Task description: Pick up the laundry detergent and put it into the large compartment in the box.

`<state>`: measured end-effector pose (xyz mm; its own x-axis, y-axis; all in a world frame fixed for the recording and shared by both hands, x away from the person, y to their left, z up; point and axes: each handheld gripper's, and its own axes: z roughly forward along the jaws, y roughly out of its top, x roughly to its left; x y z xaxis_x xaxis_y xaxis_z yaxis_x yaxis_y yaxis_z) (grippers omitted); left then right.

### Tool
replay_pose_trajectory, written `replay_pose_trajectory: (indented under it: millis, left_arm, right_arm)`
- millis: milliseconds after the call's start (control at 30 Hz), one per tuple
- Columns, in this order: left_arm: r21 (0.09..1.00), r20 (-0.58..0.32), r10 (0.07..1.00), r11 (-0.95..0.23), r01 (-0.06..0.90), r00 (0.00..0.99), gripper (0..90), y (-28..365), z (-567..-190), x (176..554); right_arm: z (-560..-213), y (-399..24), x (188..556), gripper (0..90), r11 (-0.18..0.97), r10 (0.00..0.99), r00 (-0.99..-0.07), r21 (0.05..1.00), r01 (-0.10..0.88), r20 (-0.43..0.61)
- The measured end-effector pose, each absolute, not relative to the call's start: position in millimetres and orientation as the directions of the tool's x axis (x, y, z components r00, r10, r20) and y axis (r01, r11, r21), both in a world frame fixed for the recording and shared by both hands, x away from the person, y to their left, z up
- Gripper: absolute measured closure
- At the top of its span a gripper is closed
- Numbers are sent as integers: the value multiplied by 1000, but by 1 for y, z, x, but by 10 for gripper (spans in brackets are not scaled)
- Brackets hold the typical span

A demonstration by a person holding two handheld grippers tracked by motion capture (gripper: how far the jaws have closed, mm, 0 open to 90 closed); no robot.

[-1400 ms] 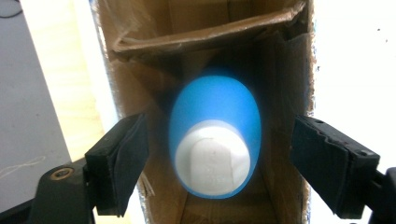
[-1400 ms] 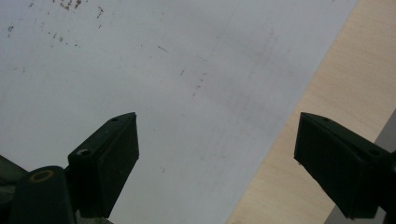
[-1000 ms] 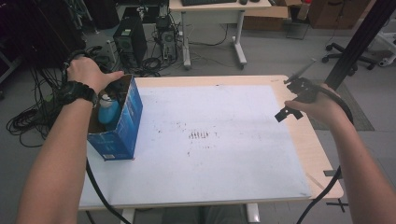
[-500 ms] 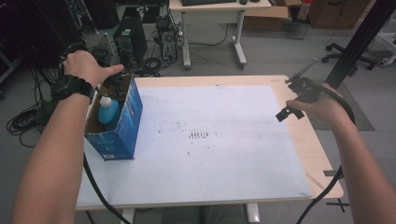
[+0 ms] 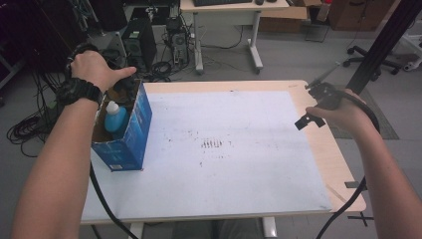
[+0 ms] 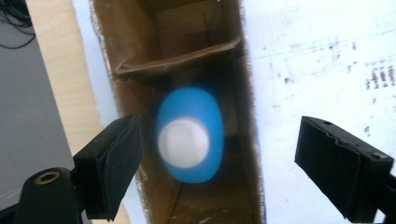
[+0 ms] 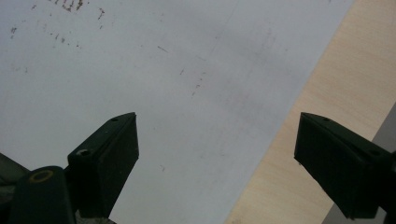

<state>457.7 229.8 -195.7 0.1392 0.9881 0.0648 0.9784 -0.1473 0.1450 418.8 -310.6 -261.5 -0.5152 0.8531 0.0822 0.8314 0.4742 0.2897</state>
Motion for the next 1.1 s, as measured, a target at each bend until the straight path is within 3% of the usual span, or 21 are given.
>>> replay_pose_trajectory:
  millis: [1100]
  left_arm:
    - [144, 93, 938, -344, 928, 333, 152, 156, -204, 461]
  right_arm:
    - [-263, -312, 419, 135, 475, 852, -516, 289, 831, 85]
